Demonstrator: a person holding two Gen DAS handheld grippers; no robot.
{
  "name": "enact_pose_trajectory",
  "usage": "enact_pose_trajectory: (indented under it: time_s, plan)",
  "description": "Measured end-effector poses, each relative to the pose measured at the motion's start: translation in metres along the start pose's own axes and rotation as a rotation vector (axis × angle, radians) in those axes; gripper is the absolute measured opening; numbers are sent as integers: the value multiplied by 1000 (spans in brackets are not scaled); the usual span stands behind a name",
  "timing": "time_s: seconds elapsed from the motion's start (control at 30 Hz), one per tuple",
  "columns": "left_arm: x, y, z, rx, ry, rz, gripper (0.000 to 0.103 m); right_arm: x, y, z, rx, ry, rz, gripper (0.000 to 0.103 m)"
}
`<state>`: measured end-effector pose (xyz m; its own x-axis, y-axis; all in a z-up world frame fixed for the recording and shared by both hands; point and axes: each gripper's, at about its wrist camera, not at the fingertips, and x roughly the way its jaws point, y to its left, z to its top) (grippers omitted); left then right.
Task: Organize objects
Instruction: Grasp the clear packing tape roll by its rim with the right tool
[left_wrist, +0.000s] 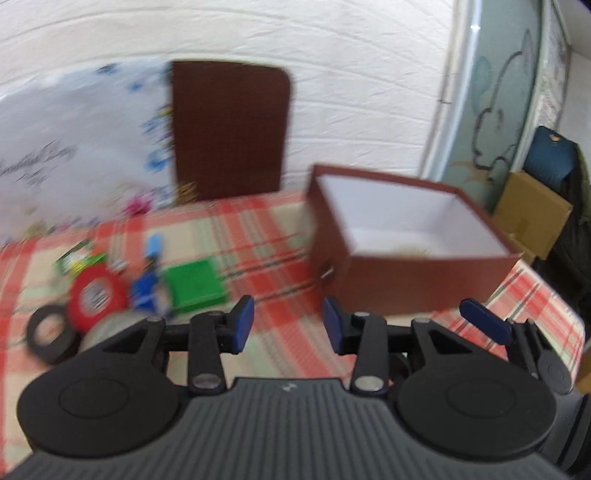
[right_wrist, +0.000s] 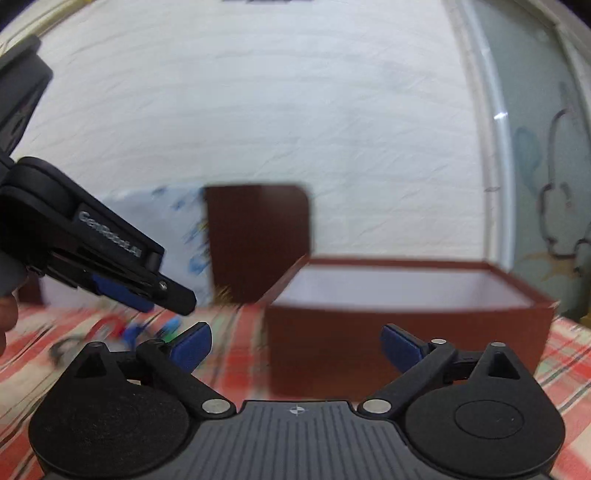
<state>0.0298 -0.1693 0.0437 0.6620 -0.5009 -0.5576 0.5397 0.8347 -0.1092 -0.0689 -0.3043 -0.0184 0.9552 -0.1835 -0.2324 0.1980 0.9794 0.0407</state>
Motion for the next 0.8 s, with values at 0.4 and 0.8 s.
enact_pose_trajectory:
  time_s: [0.4,0.8]
  plan:
    - [-43,132,-80,-229,127,289,43,-21,112,-28,-172,206,260,96]
    - [-41,134,-96,-232,130,257,44,2,113,-33,-202,270,224,94]
